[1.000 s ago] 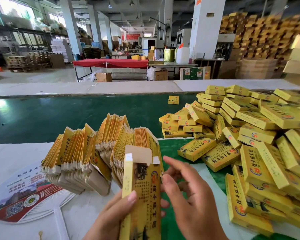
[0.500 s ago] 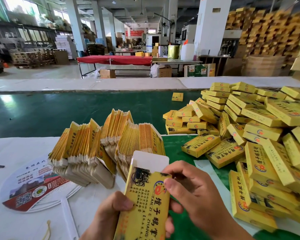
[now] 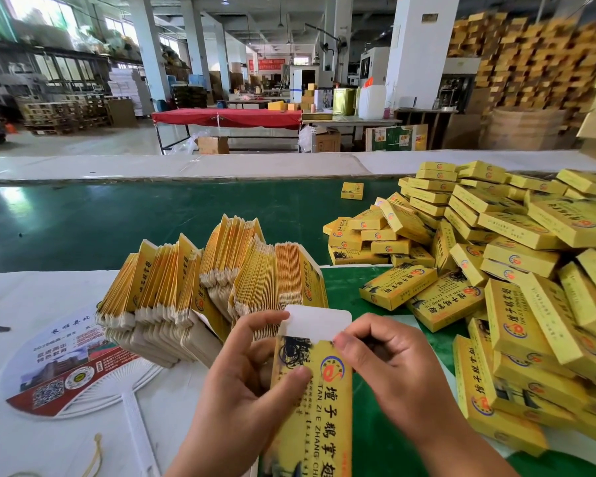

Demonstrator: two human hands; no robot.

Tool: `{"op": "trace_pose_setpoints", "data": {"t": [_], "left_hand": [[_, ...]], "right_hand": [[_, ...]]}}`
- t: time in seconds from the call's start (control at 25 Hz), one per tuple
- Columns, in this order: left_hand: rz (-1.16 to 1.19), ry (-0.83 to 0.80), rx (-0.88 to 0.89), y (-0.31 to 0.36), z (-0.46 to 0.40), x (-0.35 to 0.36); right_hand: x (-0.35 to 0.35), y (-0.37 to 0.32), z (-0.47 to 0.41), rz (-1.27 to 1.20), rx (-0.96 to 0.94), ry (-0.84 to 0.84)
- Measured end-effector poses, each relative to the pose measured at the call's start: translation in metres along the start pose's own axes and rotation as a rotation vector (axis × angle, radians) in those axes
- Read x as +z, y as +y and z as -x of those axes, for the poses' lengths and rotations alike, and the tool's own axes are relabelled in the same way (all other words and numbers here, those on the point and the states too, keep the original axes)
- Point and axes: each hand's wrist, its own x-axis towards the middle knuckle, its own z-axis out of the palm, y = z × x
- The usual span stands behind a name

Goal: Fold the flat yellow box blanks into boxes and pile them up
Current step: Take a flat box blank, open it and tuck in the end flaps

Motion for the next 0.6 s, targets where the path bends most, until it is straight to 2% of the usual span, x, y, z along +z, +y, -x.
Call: {"op": "trace_pose_setpoints", "data": {"t": [0.2, 0.44, 0.52, 0.6], "left_hand": [[-0.038, 0.005, -0.025, -0.004, -0.003, -0.007], [-0.039, -0.077, -0.069, -0.009, -0.005, -0.012], [-0.084, -0.053, -0.053, -0.007, -0.006, -0.011], [-0.19, 0.036, -0.021, -0.009, -0.005, -0.014]], "right_hand": [[0.0, 0.002, 0.0, -0.005, 0.001, -0.01], [0.001, 0.003, -0.001, -0.028, 0.01, -0.022], [0.001, 0.004, 0.0, -0.021, 0.026, -0.033], [0.001, 0.004, -0.001, -0.037, 0.049, -0.015]]}}
